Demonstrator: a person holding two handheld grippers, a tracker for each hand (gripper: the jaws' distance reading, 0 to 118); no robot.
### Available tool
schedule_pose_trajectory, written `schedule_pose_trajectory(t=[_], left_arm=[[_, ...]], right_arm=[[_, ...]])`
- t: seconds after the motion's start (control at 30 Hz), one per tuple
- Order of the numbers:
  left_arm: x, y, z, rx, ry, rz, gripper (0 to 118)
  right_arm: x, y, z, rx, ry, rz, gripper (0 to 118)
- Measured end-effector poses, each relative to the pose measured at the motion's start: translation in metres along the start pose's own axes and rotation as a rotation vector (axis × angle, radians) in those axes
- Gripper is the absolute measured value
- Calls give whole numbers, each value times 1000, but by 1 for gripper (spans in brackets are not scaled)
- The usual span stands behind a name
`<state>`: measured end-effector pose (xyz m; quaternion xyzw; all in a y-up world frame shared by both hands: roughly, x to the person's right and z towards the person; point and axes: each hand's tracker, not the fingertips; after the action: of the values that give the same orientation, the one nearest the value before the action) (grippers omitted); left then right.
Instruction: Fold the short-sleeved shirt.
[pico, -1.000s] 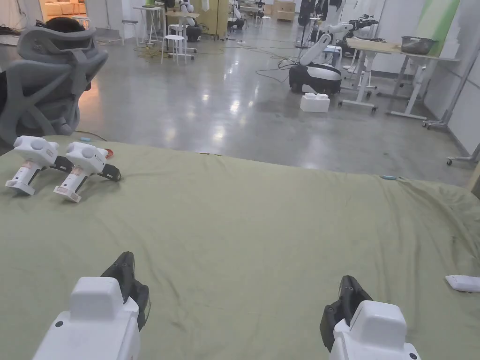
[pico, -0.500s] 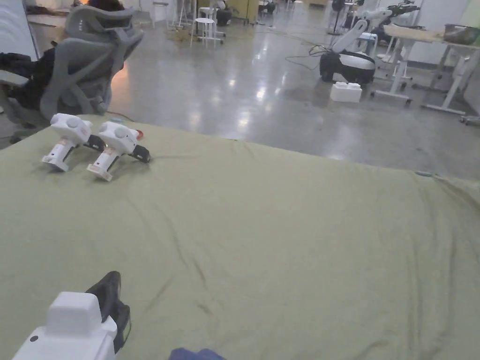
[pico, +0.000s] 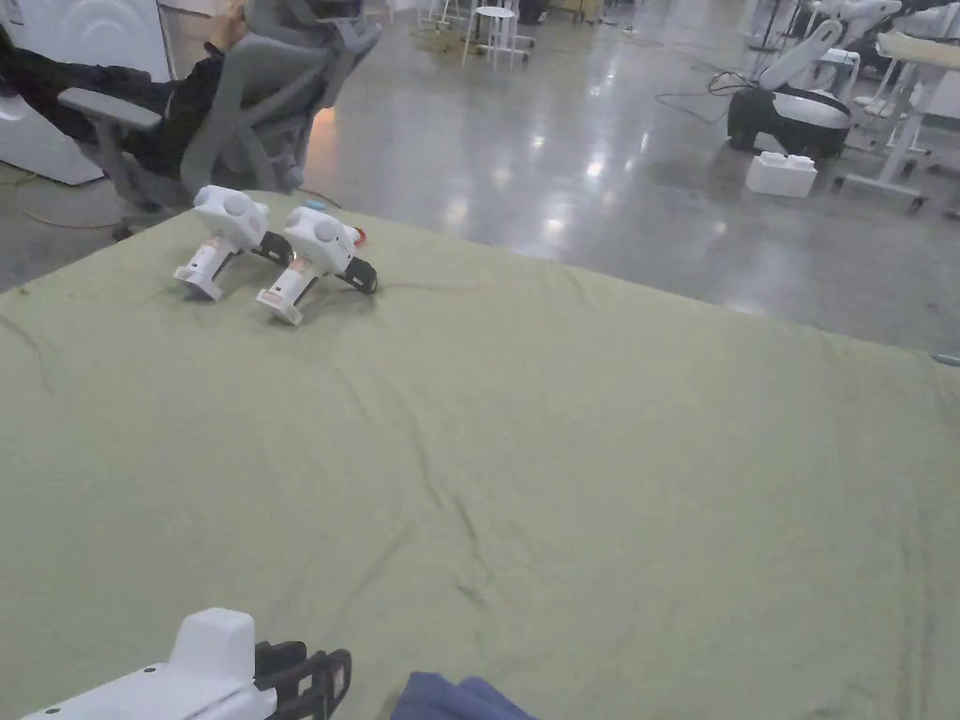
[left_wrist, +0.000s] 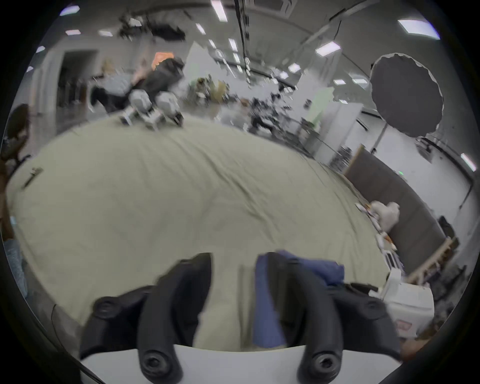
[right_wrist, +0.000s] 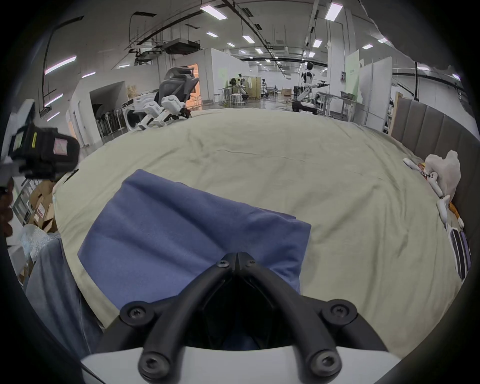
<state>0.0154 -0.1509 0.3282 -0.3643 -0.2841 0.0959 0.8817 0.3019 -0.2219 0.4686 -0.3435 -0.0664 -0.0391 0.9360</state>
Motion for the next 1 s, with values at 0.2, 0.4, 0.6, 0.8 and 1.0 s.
schedule_pose_trajectory(t=[0.2, 0.4, 0.6, 0.8, 1.0], left_arm=[[-22, -2, -53, -211, -260, 74, 106], [-39, -21, -98, -419, -445, 290, 95], [-59, -36, -133, -444, -537, 421, 58], [-20, -35, -102, -437, -533, 404, 22], [-23, 2, -62, -334, -566, 329, 20]], right_arm=[[4, -2, 0, -1, 13, 1, 0], [5, -3, 0, -1, 15, 6, 0], [6, -3, -1, -4, 16, 10, 0], [7, 1, 2, -6, 30, -2, 0], [17, 33, 18, 95, -9, 22, 0]])
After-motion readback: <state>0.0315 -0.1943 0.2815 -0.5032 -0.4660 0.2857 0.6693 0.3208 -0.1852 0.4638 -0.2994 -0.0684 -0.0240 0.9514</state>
